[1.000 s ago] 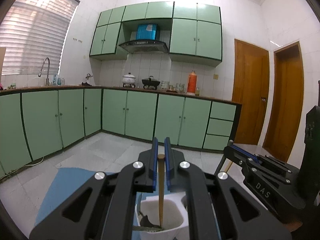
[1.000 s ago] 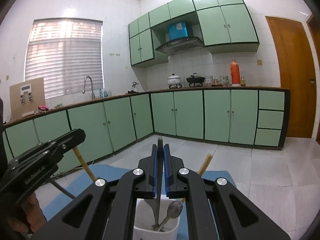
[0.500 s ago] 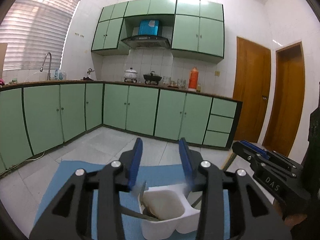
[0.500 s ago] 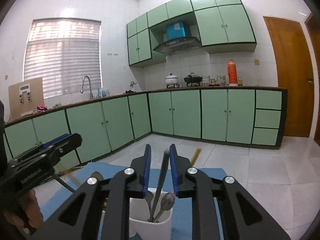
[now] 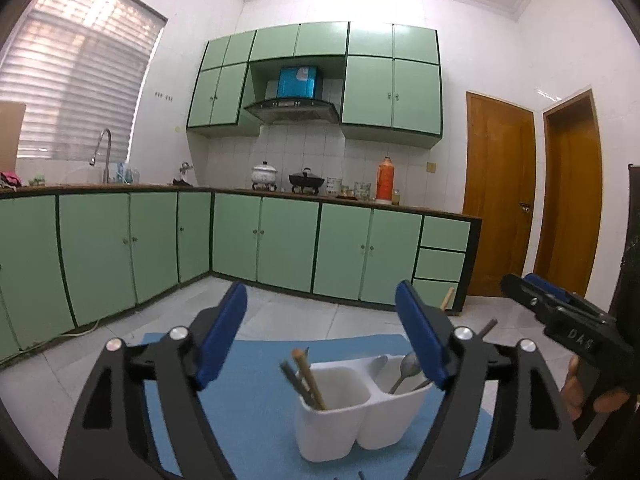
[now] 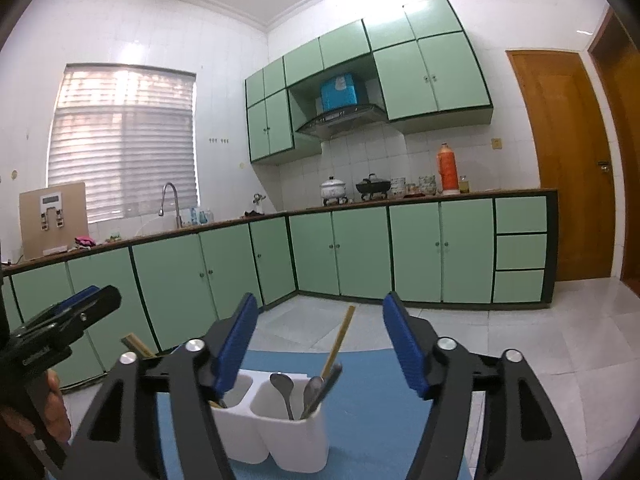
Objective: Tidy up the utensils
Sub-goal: 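Raise both tools away from the holder and move toward the black chopsticks, then close the right tool on one black chopstick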
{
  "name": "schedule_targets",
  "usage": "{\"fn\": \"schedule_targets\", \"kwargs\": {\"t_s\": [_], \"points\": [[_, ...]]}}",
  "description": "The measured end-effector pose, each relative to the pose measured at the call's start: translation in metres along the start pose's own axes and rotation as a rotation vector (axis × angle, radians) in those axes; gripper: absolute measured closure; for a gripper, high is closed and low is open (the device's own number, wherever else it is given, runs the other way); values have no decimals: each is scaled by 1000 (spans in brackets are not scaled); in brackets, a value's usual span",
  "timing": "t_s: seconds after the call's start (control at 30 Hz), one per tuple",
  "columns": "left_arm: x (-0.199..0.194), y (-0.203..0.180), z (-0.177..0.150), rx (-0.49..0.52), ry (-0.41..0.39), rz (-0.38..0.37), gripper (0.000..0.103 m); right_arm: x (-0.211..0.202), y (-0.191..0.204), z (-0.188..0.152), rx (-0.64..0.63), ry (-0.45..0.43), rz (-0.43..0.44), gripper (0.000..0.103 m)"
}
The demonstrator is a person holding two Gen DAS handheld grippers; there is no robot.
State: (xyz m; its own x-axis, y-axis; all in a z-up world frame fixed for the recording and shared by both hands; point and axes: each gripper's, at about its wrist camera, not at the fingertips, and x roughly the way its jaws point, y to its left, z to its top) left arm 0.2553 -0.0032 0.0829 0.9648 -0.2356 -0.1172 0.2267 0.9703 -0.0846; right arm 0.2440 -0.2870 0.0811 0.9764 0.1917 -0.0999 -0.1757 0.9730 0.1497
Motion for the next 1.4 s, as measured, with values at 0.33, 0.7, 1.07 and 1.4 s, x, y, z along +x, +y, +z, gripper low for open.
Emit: {"fn": "schedule_targets", "kwargs": {"t_s": [0.33, 0.7, 1.07, 1.4], "points": [[-51, 17, -44, -23, 84, 62, 8, -59, -2, -41, 34, 5, -38, 14], [-93, 43, -123, -96, 258, 138, 7, -97, 19, -117, 8, 139, -110, 6], [-133, 31, -176, 4, 331, 159, 7, -132, 64, -191, -28, 208, -111, 6], [-157, 34, -196, 32, 333, 178, 7, -157, 92, -230, -87, 186, -118, 14]]}}
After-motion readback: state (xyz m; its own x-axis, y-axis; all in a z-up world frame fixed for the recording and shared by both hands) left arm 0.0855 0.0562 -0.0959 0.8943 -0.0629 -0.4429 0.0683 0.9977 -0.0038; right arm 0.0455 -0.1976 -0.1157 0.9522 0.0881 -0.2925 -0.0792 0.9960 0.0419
